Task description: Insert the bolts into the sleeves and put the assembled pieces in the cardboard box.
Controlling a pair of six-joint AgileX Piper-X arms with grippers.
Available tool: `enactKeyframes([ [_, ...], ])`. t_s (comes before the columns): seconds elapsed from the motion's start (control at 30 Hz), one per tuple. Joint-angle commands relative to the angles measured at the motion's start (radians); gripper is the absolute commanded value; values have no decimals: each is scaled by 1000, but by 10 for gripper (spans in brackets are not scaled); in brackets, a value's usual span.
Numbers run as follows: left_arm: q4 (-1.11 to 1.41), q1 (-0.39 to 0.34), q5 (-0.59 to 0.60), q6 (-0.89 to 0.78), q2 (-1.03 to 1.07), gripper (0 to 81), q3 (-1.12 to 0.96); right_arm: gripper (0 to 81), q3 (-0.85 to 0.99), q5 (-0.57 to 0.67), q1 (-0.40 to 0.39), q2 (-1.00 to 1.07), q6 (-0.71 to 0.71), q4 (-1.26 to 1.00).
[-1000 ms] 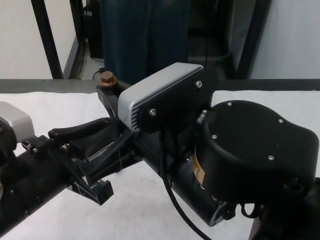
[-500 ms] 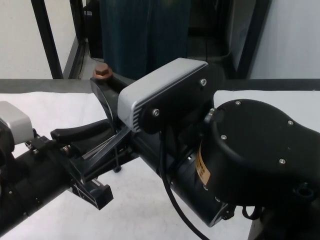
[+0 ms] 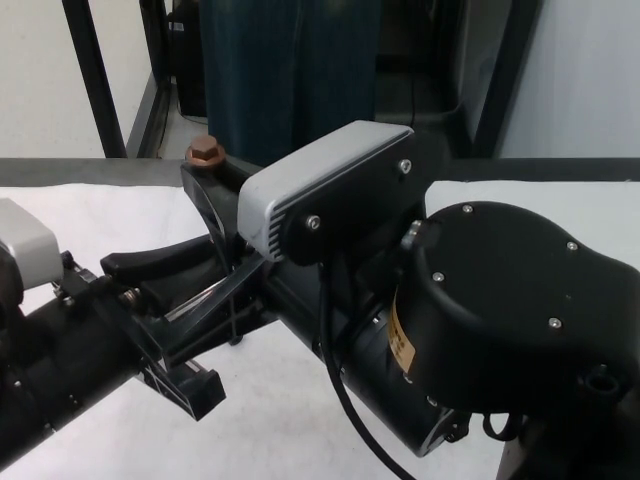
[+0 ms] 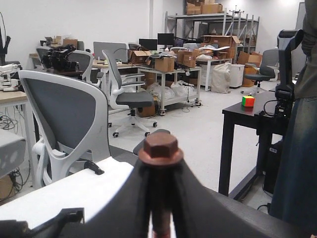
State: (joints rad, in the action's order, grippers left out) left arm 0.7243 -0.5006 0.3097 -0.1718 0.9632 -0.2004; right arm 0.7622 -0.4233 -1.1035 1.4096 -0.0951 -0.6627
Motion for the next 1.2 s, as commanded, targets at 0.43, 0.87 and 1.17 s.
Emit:
enactKeyframes([
  [0.43, 42, 0, 38, 53, -51, 8, -1, 3, 11, 3, -13, -16, 19, 45],
  [0.87, 42, 0, 38, 100, -63, 8, -1, 3, 14, 3, -24, -16, 51, 97],
  [1.17, 24, 0, 56, 100, -63, 8, -1, 3, 63, 26, -24, -16, -19, 96],
])
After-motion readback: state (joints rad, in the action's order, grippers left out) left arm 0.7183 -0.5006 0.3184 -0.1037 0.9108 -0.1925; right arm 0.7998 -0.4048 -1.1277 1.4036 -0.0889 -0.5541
